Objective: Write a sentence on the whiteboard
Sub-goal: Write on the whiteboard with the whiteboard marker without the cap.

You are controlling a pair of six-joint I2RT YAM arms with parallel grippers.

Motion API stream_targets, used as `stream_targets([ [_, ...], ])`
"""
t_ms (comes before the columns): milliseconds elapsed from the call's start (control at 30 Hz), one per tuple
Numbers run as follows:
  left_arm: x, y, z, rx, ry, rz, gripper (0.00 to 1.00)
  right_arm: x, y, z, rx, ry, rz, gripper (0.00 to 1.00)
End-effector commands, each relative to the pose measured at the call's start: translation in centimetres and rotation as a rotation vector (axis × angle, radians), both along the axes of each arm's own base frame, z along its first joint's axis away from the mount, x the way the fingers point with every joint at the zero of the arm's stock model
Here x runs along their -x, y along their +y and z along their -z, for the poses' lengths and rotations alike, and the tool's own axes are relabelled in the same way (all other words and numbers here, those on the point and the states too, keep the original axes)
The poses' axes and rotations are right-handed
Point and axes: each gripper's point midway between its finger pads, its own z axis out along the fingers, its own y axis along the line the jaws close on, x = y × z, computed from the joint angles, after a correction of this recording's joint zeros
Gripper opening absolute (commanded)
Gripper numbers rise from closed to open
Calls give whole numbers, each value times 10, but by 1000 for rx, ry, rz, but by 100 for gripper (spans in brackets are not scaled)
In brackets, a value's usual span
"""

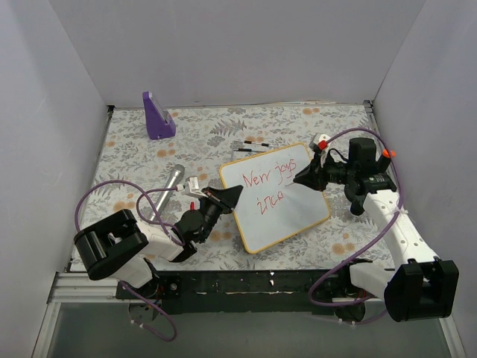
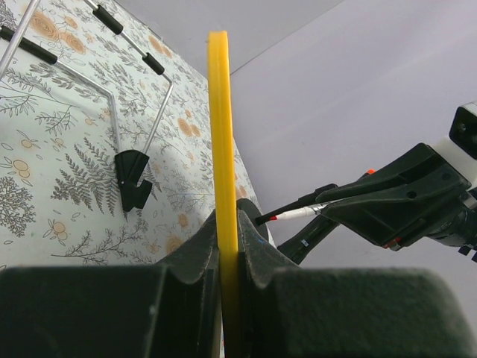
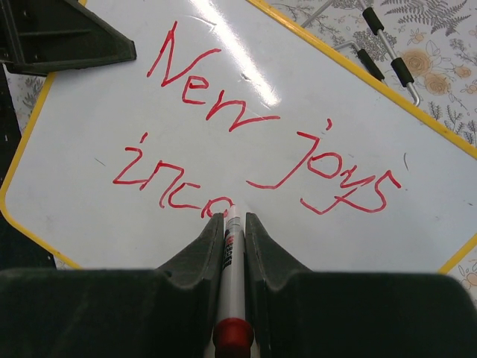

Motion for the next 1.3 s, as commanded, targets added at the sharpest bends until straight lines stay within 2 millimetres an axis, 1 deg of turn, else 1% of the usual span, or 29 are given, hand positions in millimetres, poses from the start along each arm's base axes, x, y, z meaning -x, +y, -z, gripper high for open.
stream_targets([
  [0, 14, 7, -57, 138, -174, 29, 0, 6, 0, -6, -14, -46, -33, 1],
  [200, 15, 5, -60, 136, -188, 41, 0, 10, 4, -9, -32, -57, -68, 1],
  [333, 15, 5, -59, 131, -185, 39, 0, 11, 6, -6, -41, -63, -94, 1],
  [467, 16, 5, -61, 140, -188, 39, 0, 5, 5, -2, -25, -60, -87, 1],
  [700, 15, 9, -61, 142, -184, 25, 0, -6, 5, 12, -8, -12, -75, 1],
  [767, 15, 8, -62, 143, -186, 26, 0, -6, 6, 12, -3, -10, -83, 1],
  [933, 15, 9, -63, 147, -187, 28, 0, -6, 10, 20, 14, 11, -84, 1],
  [1267, 14, 9, -62, 143, -187, 24, 0, -10, 6, 25, 37, 24, -43, 1],
])
